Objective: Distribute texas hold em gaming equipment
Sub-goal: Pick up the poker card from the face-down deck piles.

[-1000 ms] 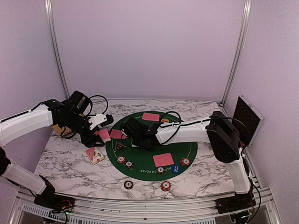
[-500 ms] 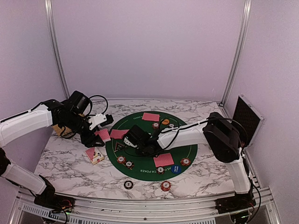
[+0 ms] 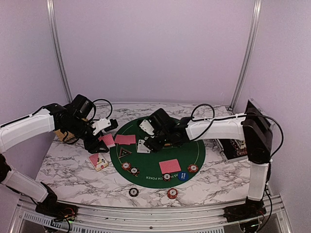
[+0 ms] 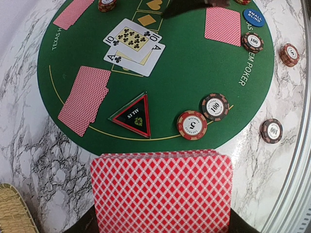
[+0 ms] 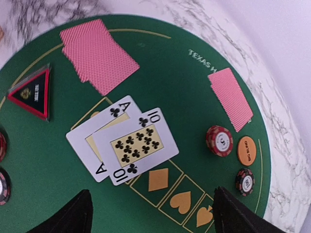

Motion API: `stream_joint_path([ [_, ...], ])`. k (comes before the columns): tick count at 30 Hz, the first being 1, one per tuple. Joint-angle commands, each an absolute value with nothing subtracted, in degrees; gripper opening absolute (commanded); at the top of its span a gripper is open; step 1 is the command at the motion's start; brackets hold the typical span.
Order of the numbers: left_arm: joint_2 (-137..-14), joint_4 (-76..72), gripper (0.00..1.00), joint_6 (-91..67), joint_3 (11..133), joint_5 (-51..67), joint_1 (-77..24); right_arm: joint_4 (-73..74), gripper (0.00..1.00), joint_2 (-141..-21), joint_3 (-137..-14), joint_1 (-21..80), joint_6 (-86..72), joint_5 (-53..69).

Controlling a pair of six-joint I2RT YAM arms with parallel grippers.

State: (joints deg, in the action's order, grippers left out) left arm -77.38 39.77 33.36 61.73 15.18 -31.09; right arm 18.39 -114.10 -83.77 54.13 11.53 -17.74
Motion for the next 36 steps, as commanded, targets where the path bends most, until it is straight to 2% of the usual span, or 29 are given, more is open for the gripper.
stream_joint_path([
  [1, -75.67, 40.67, 0.02, 33.08, 61.96, 16.44, -30.94, 13.9, 0.87, -105.31, -81.82, 46.32, -3.79, -1.36],
  [3, -75.69, 40.61, 0.02, 33.18, 61.96, 16.53, -30.94, 11.24, 0.97, -102.47, -80.33, 44.12, -9.28, 3.96],
  [4, -75.73, 40.65, 0.02, 33.26, 62.03, 16.6, -30.94, 10.79, 0.99, -101.57, -80.22, 43.56, -10.99, 5.44],
  [9, -75.9, 40.63, 0.02, 33.53, 62.64, 16.86, -30.94, 9.78, 0.99, -100.68, -80.56, 39.69, -20.22, 11.01],
  [12, -76.1, 40.62, 0.02, 33.64, 63.05, 16.95, -30.94, 0.65, 0.99, -102.16, -75.84, 33.75, -30.94, 27.39],
  [14, -76.03, 40.64, 0.02, 33.57, 63.14, 16.82, -30.94, -1.73, 0.99, -102.53, -76.11, 34.55, -32.27, 27.61],
  [17, -75.79, 40.6, 0.02, 33.62, 63.03, 16.85, -30.94, 5.3, 0.99, -104.81, -80.94, 37.64, -29.79, 26.83],
  [36, -76.53, 39.82, 0.02, 33.27, 63.54, 16.87, -30.94, -10.89, 0.99, -113.37, -79.77, 48.23, -53.44, 36.39],
])
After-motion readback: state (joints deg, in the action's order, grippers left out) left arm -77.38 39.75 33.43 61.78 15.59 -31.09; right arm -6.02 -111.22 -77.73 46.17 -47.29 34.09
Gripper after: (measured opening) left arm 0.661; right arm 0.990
